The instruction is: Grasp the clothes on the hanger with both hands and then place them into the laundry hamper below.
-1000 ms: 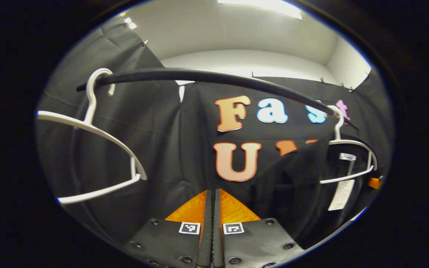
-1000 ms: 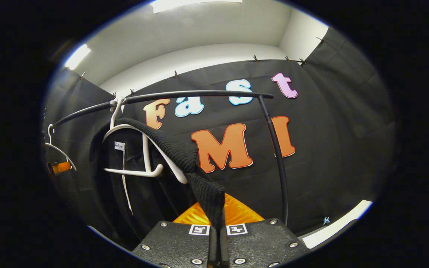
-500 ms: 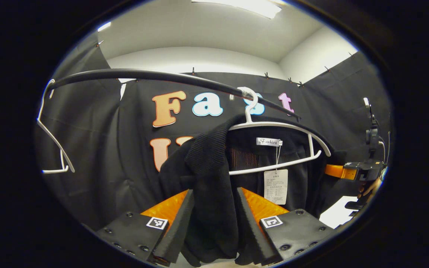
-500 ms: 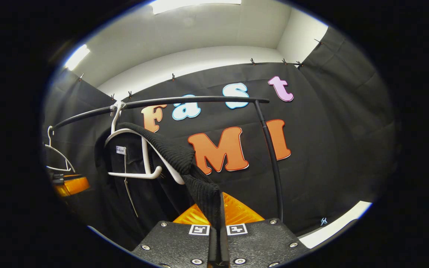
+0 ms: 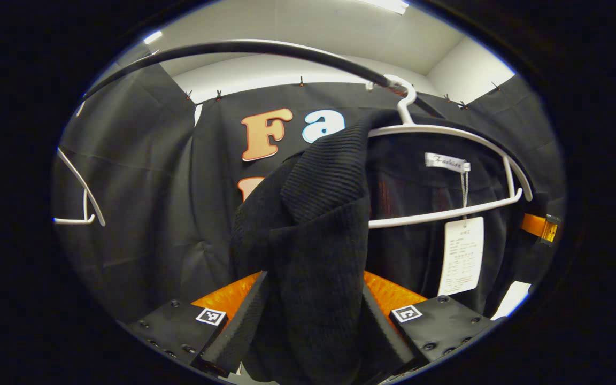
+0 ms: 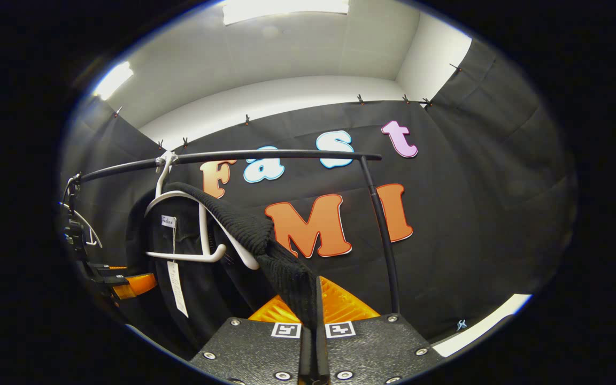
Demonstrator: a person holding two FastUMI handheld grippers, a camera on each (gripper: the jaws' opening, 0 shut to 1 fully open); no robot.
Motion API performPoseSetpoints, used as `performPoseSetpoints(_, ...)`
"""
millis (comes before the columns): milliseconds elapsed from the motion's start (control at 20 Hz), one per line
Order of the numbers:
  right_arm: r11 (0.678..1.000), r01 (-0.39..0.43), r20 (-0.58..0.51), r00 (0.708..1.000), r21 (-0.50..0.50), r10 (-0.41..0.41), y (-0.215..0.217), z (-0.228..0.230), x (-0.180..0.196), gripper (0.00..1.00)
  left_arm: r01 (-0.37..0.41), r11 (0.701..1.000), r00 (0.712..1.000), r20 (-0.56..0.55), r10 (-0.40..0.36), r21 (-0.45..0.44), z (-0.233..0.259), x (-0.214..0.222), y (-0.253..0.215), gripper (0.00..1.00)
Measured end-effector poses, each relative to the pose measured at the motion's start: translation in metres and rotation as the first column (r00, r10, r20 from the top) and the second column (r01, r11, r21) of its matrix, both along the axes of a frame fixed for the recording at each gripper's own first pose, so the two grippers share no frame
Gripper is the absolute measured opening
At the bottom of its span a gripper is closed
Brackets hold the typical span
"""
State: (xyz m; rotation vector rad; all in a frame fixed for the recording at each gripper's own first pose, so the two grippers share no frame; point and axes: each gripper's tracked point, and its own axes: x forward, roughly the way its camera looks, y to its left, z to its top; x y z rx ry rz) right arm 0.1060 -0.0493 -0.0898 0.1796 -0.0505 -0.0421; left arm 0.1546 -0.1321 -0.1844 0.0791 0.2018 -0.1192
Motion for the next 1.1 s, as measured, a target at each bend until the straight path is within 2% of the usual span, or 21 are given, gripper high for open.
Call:
performPoseSetpoints(50,1.000,0.003,0.005,1.000,0.004,-0.003,0.000,-0.001,0.003,0.02,-0.011,1.000,1.000,0.006,0.011,-0.013,0.003,0.001,0.005,0.89)
performPoseSetpoints(200,1.000,0.014,0.016,1.000,0.012,-0.014,0.005,-0.002,0.011,0.02,-0.065,0.997,0.997,0.042,0.067,-0.035,0.022,0.001,0.026,0.14)
performPoseSetpoints(350,0.999,0.032,0.011,0.999,0.029,-0.032,-0.001,0.000,0.021,0.02,-0.082,0.996,0.995,0.057,0.084,-0.038,0.043,0.004,0.041,0.09)
performPoseSetpoints(550,0.994,0.009,0.024,1.000,0.104,-0.012,-0.004,0.001,0.043,0.02,-0.119,0.991,0.986,0.107,0.125,-0.065,0.081,0.011,0.073,0.09)
performPoseSetpoints(600,0.994,0.010,0.032,0.999,0.106,-0.014,-0.003,0.001,0.047,0.02,-0.133,0.989,0.982,0.129,0.140,-0.057,0.094,0.014,0.079,0.12)
performPoseSetpoints(700,0.995,0.046,0.019,0.999,0.091,-0.047,-0.007,-0.008,0.056,0.02,-0.184,0.983,0.965,0.189,0.182,-0.009,0.120,0.021,0.099,0.08)
performPoseSetpoints(750,0.995,0.036,0.000,0.999,0.091,-0.036,-0.002,-0.018,0.059,0.02,-0.201,0.979,0.958,0.211,0.194,0.013,0.128,0.023,0.107,0.09)
performPoseSetpoints(950,0.993,-0.002,-0.009,1.000,0.115,0.003,0.018,-0.038,0.057,0.02,-0.230,0.972,0.951,0.222,0.214,0.047,0.123,0.028,0.116,0.08)
performPoseSetpoints(1100,0.995,-0.022,-0.010,1.000,0.096,0.023,0.034,-0.046,0.054,0.02,-0.251,0.968,0.951,0.195,0.242,0.026,0.106,0.033,0.131,0.12)
